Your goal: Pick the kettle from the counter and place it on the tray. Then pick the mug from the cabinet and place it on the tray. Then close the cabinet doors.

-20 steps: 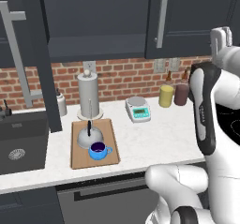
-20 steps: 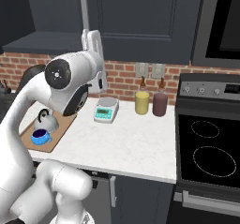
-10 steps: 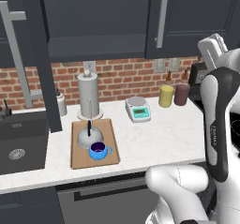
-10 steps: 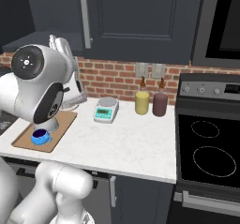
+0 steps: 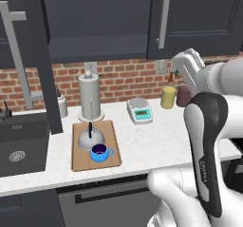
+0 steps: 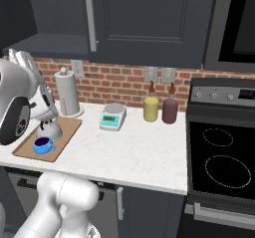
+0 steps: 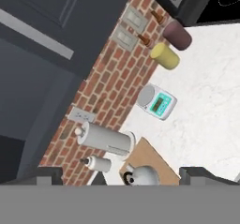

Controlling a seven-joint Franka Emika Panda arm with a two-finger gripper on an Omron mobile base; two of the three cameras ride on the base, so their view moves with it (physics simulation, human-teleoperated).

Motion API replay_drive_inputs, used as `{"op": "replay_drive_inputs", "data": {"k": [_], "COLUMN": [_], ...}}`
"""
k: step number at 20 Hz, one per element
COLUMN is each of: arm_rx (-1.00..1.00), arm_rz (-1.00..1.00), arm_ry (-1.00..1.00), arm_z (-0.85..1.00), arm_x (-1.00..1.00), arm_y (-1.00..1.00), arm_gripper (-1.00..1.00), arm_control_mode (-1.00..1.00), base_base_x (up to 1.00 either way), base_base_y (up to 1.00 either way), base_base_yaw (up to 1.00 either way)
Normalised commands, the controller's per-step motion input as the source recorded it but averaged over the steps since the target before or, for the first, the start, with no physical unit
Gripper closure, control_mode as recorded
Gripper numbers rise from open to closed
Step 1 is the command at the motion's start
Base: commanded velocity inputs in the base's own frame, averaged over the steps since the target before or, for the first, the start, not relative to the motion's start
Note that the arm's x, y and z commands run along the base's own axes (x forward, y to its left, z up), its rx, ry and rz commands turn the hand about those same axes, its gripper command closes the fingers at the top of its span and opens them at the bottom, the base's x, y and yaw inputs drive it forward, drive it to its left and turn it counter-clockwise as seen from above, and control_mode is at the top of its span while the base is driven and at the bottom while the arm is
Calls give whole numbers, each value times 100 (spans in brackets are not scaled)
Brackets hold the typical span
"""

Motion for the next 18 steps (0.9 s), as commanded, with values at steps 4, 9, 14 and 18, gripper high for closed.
{"op": "replay_drive_inputs", "data": {"k": [4, 9, 14, 18], "arm_rx": [-2, -2, -1, 0], "arm_rz": [2, 0, 0, 0], "arm_ry": [0, 0, 0, 0], "arm_z": [0, 0, 0, 0], "arm_x": [-50, -50, -45, -27], "arm_y": [79, 90, 87, 43], "arm_gripper": [-100, -100, -100, -100], "arm_control_mode": [-100, -100, -100, -100], "base_base_x": [0, 0, 0, 0], "base_base_y": [0, 0, 0, 0], "base_base_yaw": [0, 0, 0, 0]}}
